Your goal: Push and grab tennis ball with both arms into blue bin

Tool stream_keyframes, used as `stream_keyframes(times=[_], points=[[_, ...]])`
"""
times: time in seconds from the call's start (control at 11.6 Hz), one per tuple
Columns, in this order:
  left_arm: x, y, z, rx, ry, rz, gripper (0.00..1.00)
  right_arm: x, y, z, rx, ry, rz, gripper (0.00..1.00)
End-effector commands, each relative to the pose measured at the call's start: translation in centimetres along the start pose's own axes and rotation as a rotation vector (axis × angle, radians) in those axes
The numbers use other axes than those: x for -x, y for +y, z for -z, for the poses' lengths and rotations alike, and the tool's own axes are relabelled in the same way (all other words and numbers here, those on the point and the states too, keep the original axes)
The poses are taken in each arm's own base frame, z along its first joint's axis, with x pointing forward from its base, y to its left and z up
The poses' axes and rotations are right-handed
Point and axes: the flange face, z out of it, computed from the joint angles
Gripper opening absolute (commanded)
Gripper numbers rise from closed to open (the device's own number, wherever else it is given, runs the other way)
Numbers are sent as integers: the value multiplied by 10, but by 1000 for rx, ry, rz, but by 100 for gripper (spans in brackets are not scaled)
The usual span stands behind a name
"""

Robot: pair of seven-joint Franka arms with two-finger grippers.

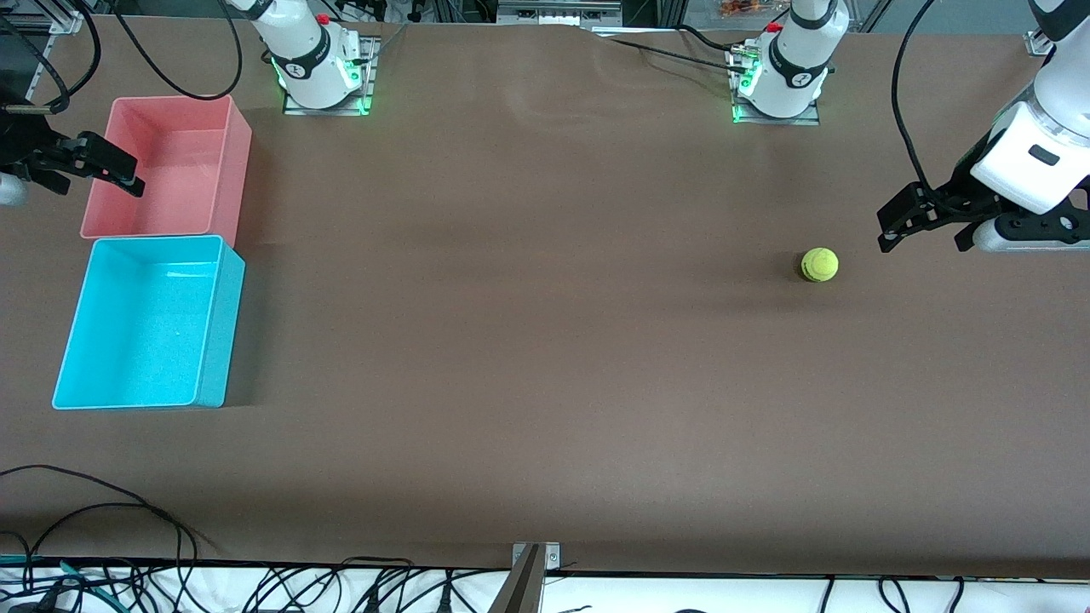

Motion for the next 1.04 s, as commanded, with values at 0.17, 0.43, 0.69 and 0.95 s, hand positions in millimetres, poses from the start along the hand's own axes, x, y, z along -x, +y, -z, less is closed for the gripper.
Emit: stream_keyframes(times=[0.17, 0.43, 0.69, 0.95], points=[[-2, -4, 5, -8, -4, -21, 100, 0, 2, 16, -17, 16, 3, 100], [-2, -4, 5, -8, -4, -21, 100, -4, 2, 12, -7, 20, 2, 100], [-2, -4, 6, -7, -3, -23, 100, -3, -4, 18, -6, 22, 18, 100], [-2, -6, 6, -8, -6, -20, 100, -3, 1, 18, -9, 13, 7, 100]])
